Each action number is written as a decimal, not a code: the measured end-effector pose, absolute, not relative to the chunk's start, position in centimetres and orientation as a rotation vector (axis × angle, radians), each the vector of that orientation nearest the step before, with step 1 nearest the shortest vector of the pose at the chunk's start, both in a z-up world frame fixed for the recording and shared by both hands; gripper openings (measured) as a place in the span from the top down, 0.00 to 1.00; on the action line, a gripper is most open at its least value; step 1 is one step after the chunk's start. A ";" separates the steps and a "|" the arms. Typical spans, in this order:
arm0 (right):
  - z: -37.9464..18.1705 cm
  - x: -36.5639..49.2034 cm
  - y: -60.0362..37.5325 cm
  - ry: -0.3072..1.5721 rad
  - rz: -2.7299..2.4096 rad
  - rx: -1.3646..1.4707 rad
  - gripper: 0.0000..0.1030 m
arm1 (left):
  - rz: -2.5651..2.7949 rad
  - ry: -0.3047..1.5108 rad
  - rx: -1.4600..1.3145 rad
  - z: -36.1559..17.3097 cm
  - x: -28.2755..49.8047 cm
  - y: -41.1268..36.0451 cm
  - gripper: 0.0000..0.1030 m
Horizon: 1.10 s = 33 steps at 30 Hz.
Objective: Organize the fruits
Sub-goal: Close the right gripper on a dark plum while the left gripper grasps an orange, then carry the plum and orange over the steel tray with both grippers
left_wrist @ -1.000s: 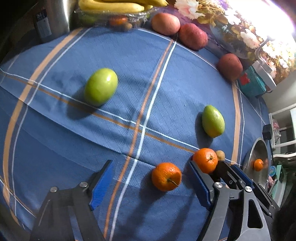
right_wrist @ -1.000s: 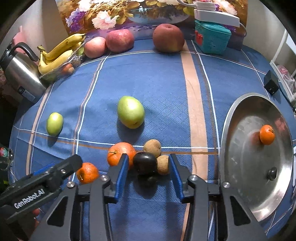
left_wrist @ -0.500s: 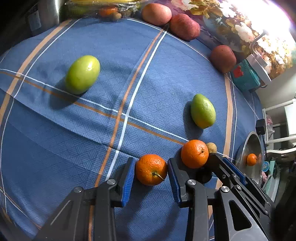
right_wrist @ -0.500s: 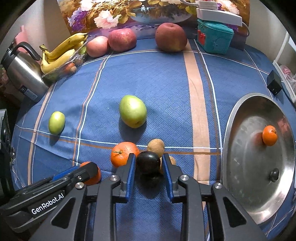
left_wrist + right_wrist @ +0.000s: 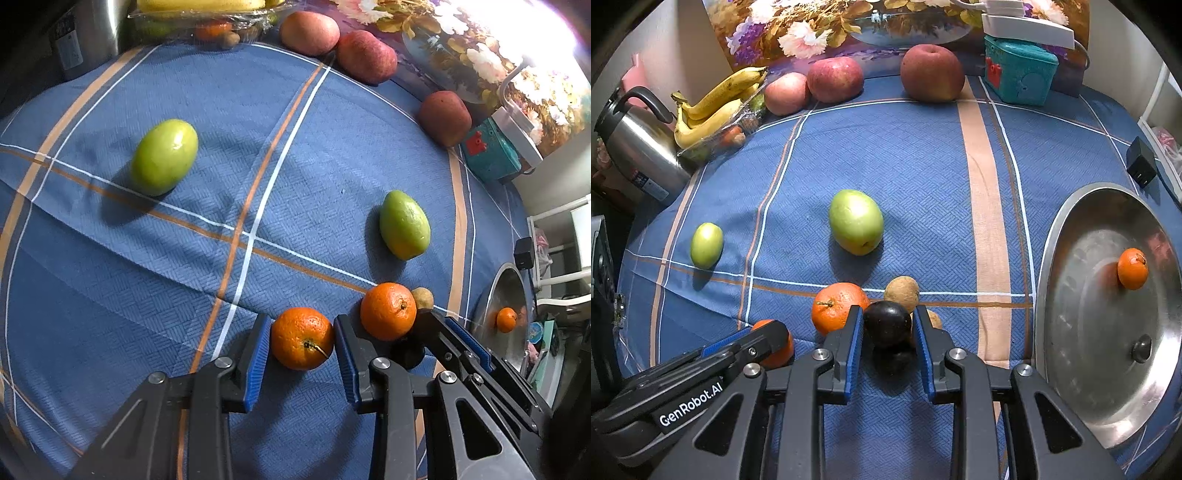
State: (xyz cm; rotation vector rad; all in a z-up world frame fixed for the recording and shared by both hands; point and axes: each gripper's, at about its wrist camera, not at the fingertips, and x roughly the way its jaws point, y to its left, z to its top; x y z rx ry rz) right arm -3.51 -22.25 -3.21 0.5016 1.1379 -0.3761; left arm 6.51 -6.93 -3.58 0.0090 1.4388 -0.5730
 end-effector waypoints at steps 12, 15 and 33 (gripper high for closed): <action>-2.9 -3.8 -22.5 1.135 -0.372 0.510 0.74 | -0.597 1.358 -0.023 -1.2 6.7 -7.0 0.64; -2.6 -4.0 -22.6 1.125 -0.378 0.515 0.74 | -0.607 1.333 -0.030 -0.3 6.6 -6.9 0.64; 2.0 -6.1 -23.1 1.005 -0.400 0.497 0.74 | -0.631 1.258 -0.020 2.6 5.8 -7.3 0.64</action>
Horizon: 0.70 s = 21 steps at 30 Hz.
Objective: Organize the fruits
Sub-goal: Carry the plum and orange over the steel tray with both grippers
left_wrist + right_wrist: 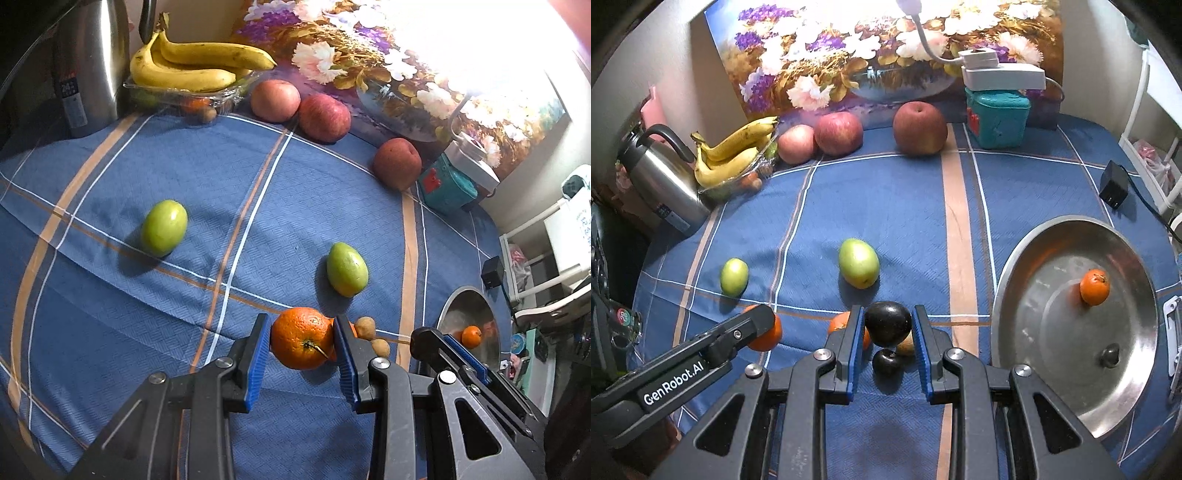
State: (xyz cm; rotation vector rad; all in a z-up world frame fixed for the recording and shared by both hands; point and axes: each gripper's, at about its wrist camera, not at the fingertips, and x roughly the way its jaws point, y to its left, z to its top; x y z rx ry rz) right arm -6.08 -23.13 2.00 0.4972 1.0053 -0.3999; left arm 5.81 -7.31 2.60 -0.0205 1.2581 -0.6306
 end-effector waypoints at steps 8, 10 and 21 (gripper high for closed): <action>1.4 -6.6 -24.1 1.028 -0.432 0.527 0.74 | -0.645 1.238 0.036 2.9 4.7 -8.9 0.64; 1.3 -6.9 -24.5 1.038 -0.460 0.527 0.74 | -0.658 1.231 0.052 3.0 4.3 -9.5 0.64; 0.8 -10.6 -29.0 1.057 -0.671 0.546 0.74 | -0.808 1.184 0.172 3.7 -0.4 -14.7 0.64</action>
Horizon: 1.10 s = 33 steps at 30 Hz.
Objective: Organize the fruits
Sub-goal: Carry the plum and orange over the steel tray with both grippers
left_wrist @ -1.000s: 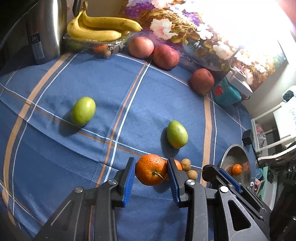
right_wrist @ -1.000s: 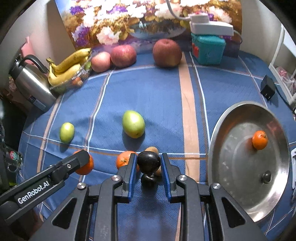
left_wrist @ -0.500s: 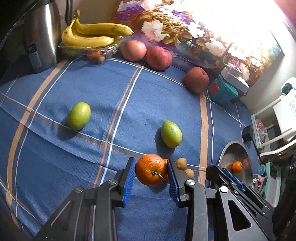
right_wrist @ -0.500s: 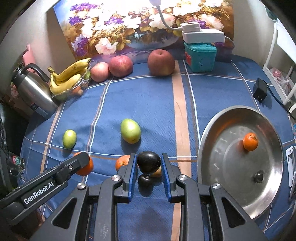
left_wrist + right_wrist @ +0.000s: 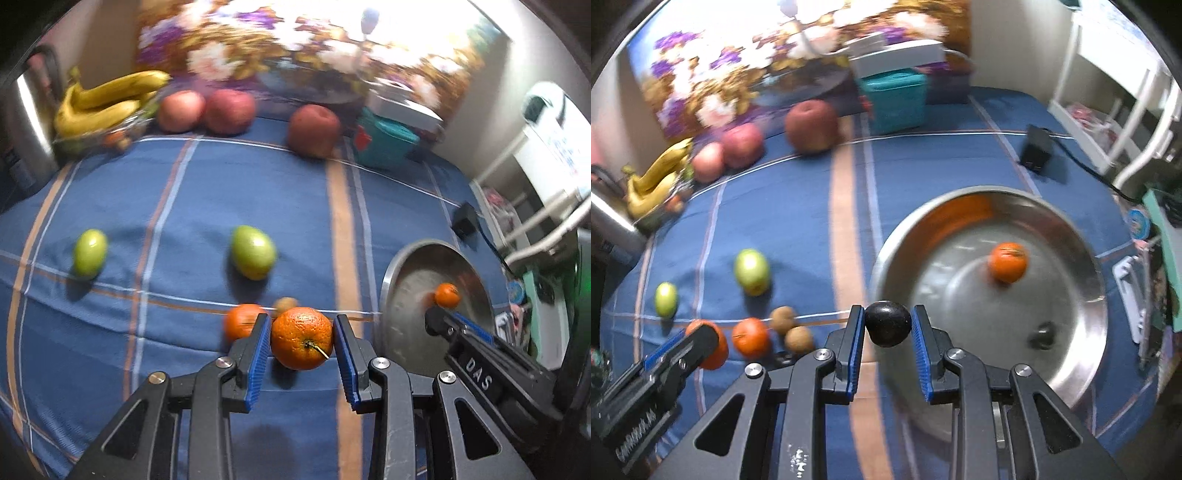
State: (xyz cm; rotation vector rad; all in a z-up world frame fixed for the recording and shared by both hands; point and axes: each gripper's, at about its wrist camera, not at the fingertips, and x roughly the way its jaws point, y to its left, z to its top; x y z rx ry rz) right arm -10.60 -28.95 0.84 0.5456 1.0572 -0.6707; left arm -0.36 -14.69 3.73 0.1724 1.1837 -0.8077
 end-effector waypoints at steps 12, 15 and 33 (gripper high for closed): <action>2.6 -15.2 -33.1 0.985 -0.853 0.593 0.74 | -0.972 1.091 0.277 4.5 -5.2 -19.9 0.64; 2.8 -15.9 -33.7 0.966 -0.869 0.601 0.74 | -1.000 1.073 0.284 4.4 -5.7 -20.7 0.64; 1.4 -17.5 -35.4 0.981 -0.901 0.646 0.74 | -1.052 1.027 0.316 1.9 -6.8 -23.5 0.64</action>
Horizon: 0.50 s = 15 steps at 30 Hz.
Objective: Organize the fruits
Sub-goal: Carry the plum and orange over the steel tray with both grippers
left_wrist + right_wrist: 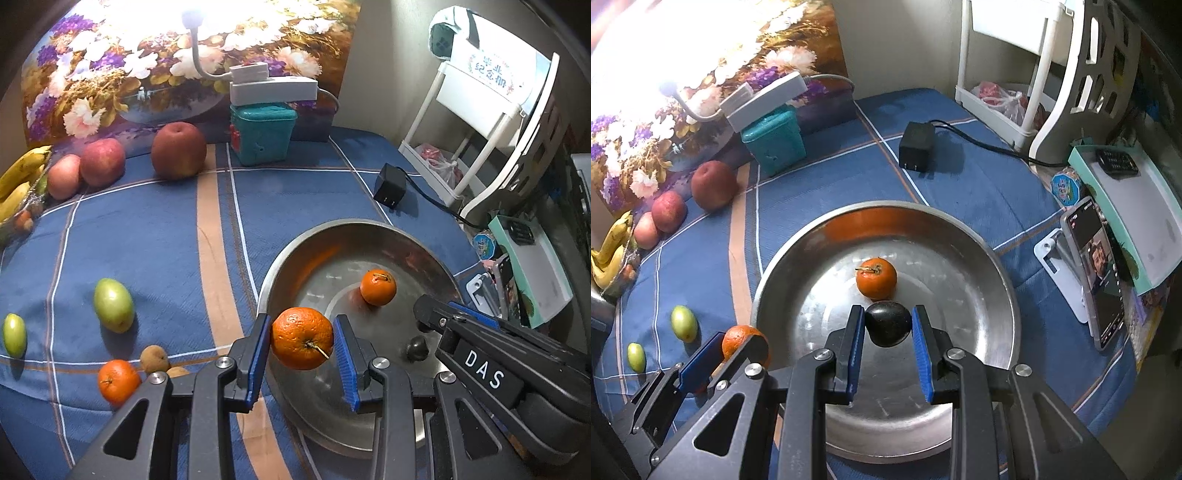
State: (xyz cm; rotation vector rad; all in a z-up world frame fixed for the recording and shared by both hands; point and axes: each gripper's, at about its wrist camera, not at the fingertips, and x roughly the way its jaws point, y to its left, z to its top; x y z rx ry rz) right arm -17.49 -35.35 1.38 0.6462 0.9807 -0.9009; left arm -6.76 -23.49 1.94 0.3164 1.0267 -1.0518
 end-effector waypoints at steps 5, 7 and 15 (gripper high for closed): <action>0.3 -17.5 -36.0 0.978 -0.902 0.678 0.74 | -1.053 1.033 0.332 1.1 -6.9 -23.9 0.64; -0.2 -17.5 -36.3 0.983 -0.903 0.688 0.74 | -1.052 1.033 0.343 0.8 -7.0 -24.1 0.64; -2.2 -17.6 -37.1 1.004 -0.910 0.739 0.74 | -1.069 1.030 0.379 0.0 -7.6 -24.8 0.64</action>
